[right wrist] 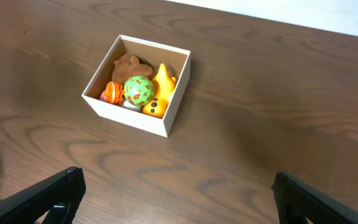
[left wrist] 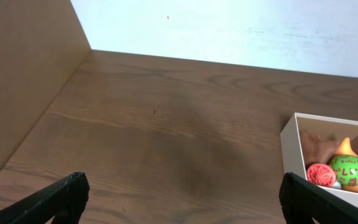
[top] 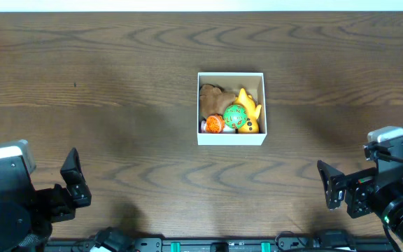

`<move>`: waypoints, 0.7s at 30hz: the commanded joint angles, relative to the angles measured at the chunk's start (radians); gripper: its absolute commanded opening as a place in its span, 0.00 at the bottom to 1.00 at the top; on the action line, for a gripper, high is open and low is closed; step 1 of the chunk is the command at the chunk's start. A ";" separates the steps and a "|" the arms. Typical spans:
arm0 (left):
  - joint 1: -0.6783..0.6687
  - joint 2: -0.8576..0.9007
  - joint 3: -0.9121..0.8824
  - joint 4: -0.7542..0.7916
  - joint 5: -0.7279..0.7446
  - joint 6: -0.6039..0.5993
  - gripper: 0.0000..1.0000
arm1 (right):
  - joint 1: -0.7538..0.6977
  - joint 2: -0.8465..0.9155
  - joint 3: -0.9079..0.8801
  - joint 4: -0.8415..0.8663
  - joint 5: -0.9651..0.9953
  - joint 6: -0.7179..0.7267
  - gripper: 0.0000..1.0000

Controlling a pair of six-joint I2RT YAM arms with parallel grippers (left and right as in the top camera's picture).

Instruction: Pack container

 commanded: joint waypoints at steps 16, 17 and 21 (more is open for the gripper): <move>0.006 0.003 0.001 0.000 -0.019 -0.013 0.98 | -0.089 -0.420 -0.687 0.535 0.026 -0.023 0.99; 0.006 0.003 0.001 0.000 -0.019 -0.013 0.98 | -0.089 -0.441 -0.736 0.542 0.026 -0.023 0.99; 0.006 0.003 0.001 0.000 -0.019 -0.013 0.98 | -0.089 -0.533 -0.908 0.556 0.026 -0.023 0.99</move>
